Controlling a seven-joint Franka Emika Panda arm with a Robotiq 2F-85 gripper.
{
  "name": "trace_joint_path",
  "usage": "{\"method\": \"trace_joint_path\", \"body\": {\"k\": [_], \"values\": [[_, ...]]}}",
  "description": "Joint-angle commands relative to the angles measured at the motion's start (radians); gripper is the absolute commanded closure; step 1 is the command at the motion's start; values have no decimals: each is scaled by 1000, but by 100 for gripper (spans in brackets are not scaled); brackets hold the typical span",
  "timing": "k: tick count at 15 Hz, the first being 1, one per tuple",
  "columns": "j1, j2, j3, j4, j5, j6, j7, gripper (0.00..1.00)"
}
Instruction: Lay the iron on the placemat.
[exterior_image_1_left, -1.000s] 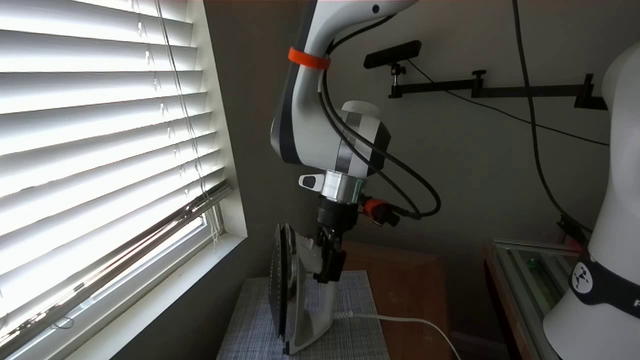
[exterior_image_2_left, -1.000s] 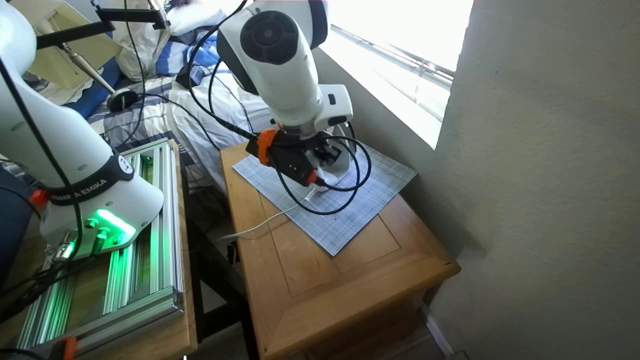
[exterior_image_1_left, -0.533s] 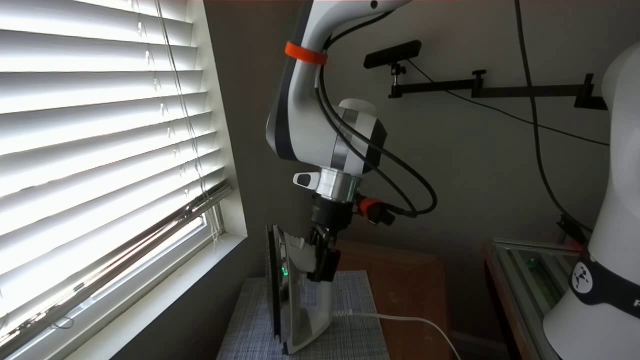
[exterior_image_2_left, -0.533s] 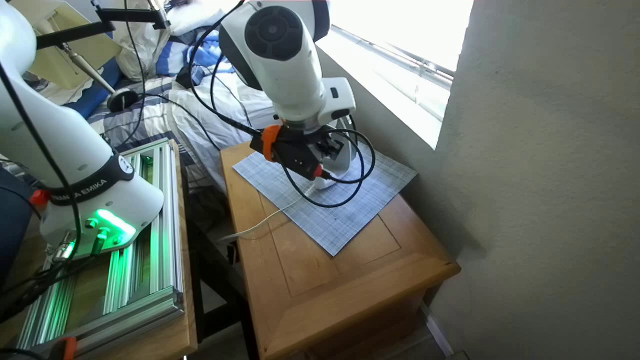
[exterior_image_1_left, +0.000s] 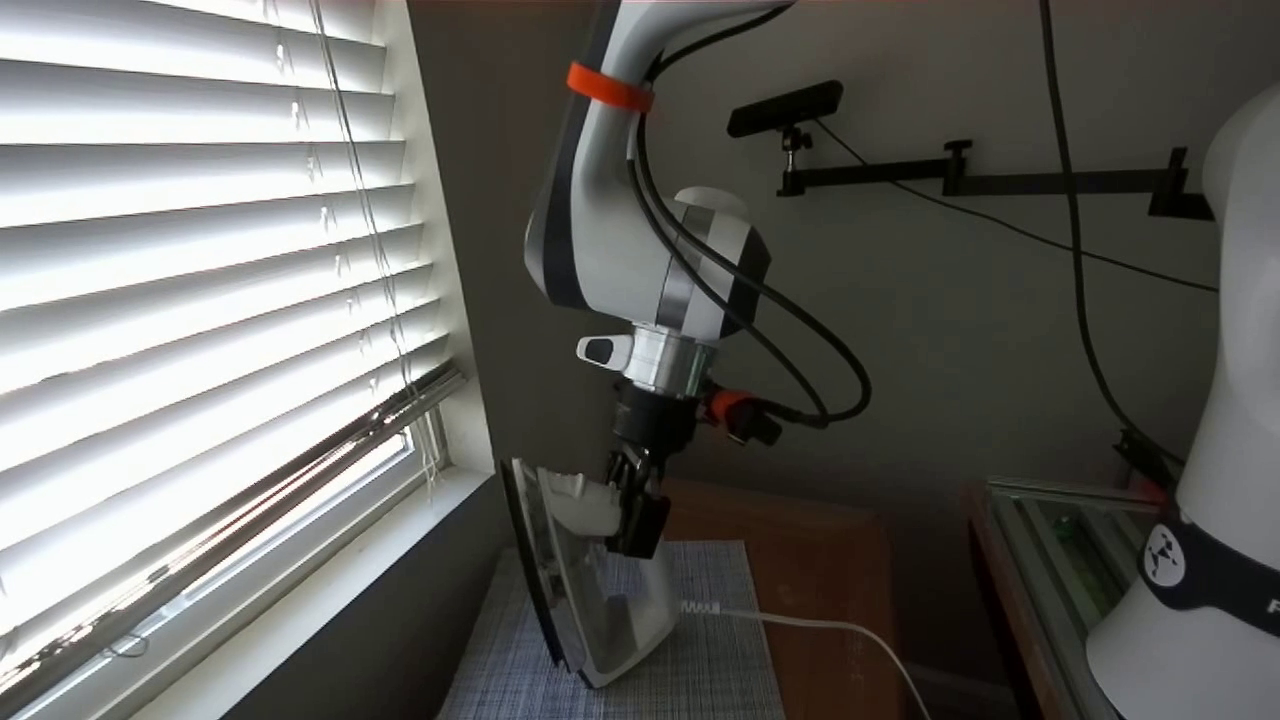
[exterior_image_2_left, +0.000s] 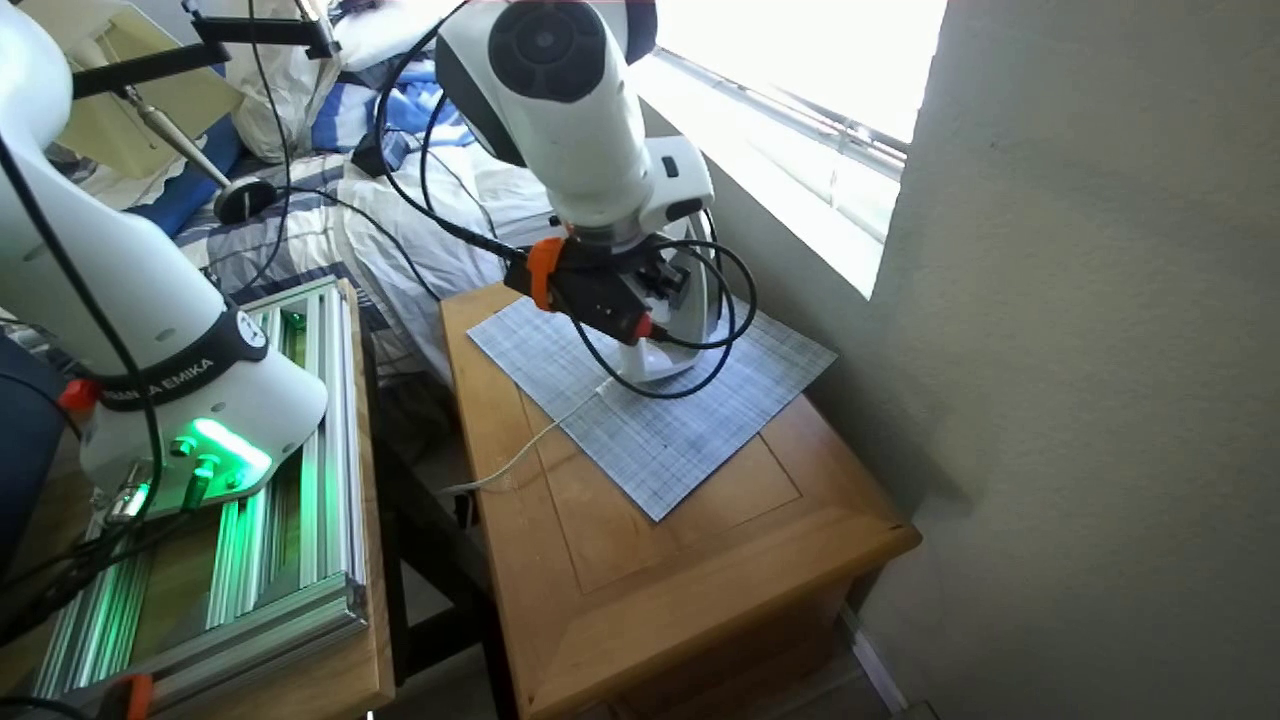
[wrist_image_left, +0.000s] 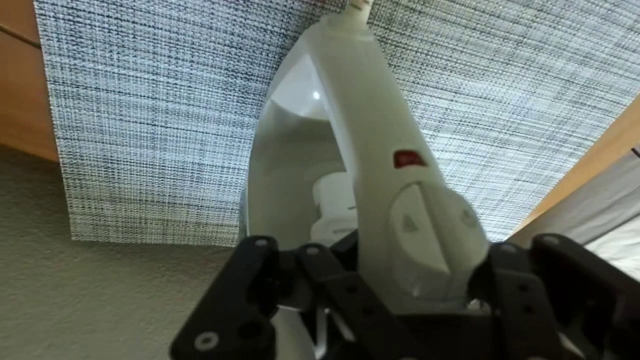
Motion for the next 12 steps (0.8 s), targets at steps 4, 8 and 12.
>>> {"method": "trace_joint_path", "body": {"k": [4,8,12], "values": [[-1,-50,-15,-27,-45,-1,3,98],[10,-118,-18,-60,-97,0,26,98],[21,-185,-21,-98,-213,14,75,98]]}}
